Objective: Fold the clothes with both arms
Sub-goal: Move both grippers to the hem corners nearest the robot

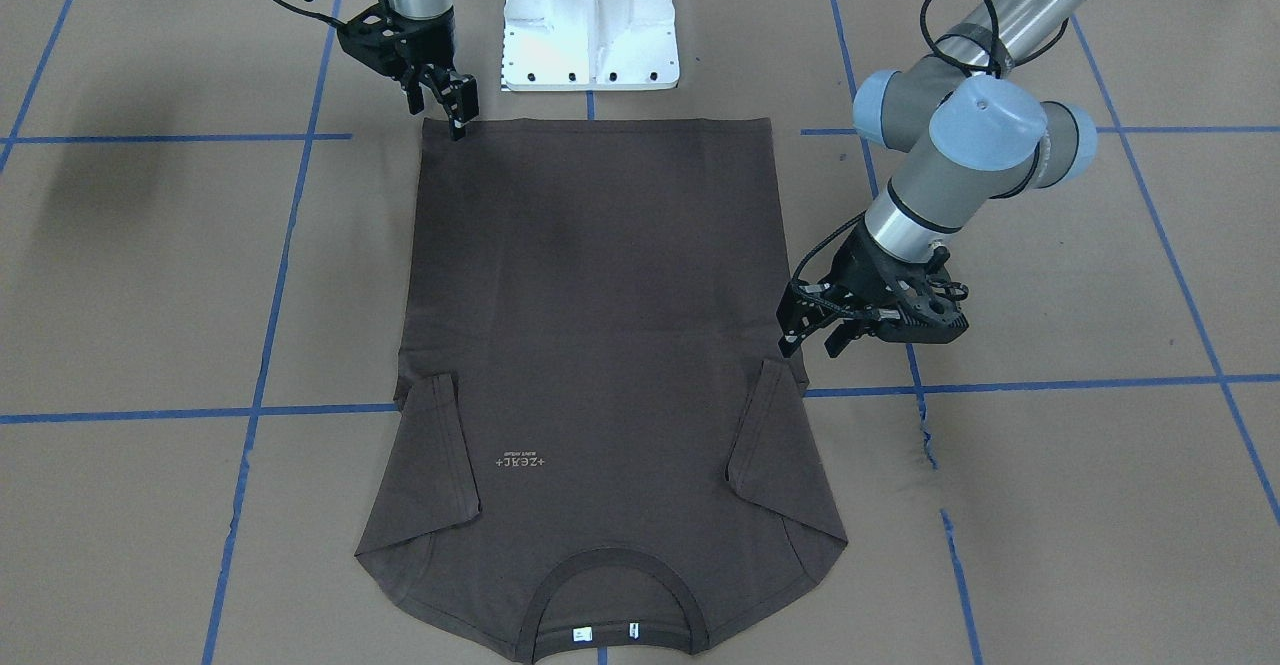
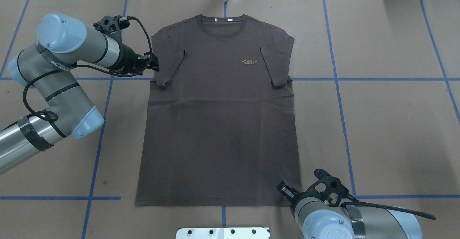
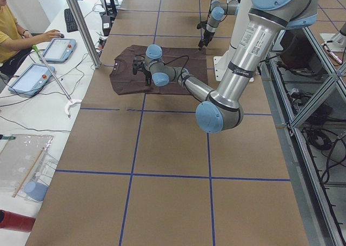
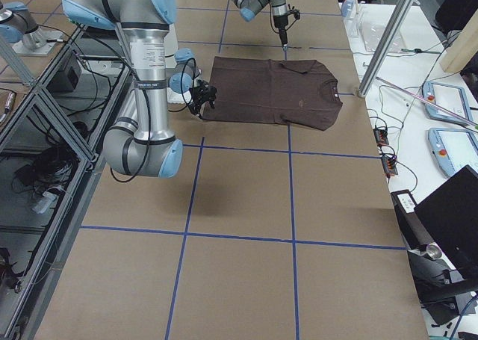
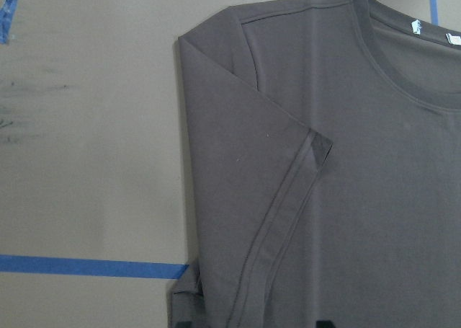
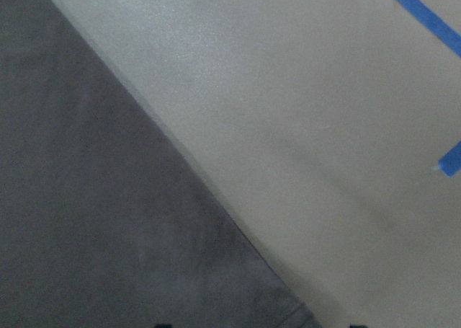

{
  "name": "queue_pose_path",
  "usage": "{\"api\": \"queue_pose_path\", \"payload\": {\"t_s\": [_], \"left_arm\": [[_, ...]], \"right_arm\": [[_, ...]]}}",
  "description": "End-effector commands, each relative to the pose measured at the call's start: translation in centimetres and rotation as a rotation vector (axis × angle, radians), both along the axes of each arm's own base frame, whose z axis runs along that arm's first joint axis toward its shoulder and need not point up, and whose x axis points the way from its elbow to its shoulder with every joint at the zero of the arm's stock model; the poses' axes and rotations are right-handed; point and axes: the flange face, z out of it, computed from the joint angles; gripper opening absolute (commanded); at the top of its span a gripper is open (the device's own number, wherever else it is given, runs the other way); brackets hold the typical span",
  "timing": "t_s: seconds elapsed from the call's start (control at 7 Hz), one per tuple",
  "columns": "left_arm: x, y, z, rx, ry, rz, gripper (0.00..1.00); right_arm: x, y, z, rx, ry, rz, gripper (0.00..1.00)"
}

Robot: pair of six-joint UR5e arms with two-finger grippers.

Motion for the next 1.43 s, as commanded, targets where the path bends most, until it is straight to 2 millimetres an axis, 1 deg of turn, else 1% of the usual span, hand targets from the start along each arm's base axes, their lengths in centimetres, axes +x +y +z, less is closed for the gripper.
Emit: {"api": "queue_pose_path", "payload": {"t_s": [0.0, 0.14, 0.29, 0.43, 0.57, 0.71, 0.86, 1.0, 1.14, 1.29], "left_arm": [[-0.1, 0.1, -0.1, 0.003, 0.002, -0.001, 0.65], [-0.1, 0.1, 0.0, 0.000, 0.000, -0.001, 0.65], [-0.1, 0.1, -0.2, 0.004, 0.003, -0.001, 0.65], [-0.1, 0.1, -0.2, 0.004, 0.003, -0.001, 0.65], [-0.2, 0.1, -0.4, 0.006, 0.006, -0.002, 0.65], [-0.3, 0.3, -0.7, 0.009, 0.011, 0.000, 0.65], [-0.7, 0.7, -0.5, 0.005, 0.014, -0.003, 0.66], [-2.1, 2.8, -0.1, -0.037, 0.039, -0.021, 0.66], [-1.3, 7.9, 0.1, -0.094, 0.073, -0.002, 0.66], [-1.5, 14.3, 0.1, -0.145, 0.104, 0.028, 0.66]], "right_arm": [[-0.6, 0.0, 0.9, -0.001, 0.021, -0.001, 0.73], [-0.5, -0.2, 0.9, 0.000, 0.021, 0.003, 0.56], [-0.5, -0.2, 0.9, -0.002, 0.021, 0.002, 0.51], [-0.5, -0.1, 0.7, -0.004, 0.018, 0.002, 0.28], [-0.4, -0.1, 0.6, -0.006, 0.016, 0.000, 0.00], [-0.3, -0.1, 0.7, -0.006, 0.019, 0.000, 0.00], [0.0, -0.2, 0.3, -0.005, 0.011, -0.002, 0.00], [0.3, -0.2, -0.3, -0.004, -0.001, -0.002, 0.00], [1.4, -0.7, -1.7, -0.002, -0.034, 0.006, 0.00], [2.1, -0.9, -2.5, 0.000, -0.054, 0.009, 0.00]]}}
